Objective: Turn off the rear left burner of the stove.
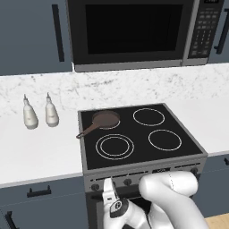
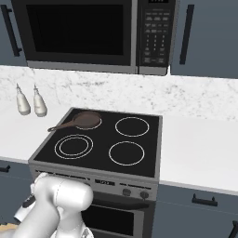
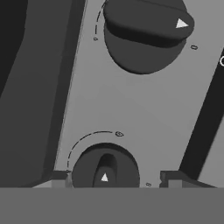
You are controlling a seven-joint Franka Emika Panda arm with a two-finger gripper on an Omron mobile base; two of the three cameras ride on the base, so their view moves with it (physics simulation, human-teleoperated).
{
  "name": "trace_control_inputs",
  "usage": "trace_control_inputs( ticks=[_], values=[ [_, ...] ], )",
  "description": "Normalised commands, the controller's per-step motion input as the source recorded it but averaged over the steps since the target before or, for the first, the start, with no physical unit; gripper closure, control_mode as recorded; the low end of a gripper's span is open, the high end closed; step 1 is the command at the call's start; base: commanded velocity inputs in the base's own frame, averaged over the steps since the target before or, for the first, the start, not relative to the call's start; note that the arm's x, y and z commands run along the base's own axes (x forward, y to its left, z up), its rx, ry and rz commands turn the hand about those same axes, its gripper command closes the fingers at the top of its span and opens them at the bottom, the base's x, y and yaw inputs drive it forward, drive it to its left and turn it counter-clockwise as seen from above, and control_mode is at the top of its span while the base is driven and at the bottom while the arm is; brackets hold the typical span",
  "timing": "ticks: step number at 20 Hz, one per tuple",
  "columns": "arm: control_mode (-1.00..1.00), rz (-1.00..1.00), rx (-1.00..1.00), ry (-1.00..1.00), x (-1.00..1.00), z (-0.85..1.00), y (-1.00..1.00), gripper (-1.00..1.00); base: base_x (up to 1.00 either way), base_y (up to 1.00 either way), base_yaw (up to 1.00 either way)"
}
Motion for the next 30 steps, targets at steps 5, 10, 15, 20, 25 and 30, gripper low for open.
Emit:
trace_control_inputs(
  ticks=[5,10,15,20,25,30],
  values=[
    [-1.0,0.03,0.87,0.13,0.0,0.0,-0.48,1.0,0.0,0.0,0.0],
    [-1.0,0.11,0.98,0.13,0.0,-0.29,-0.6,1.0,0.0,0.0,0.0],
    [-1.0,0.06,0.93,0.09,0.0,-0.22,-0.54,1.0,0.0,0.0,0.0],
    [-1.0,0.01,0.87,0.01,0.01,-0.1,-0.52,1.0,0.0,0.0,0.0],
    [-1.0,0.0,0.86,0.06,0.1,0.0,-0.44,1.0,0.0,0.0,0.0],
    [-1.0,0.0,0.75,0.05,0.15,0.0,-0.33,1.0,0.0,0.0,0.0]
  ],
)
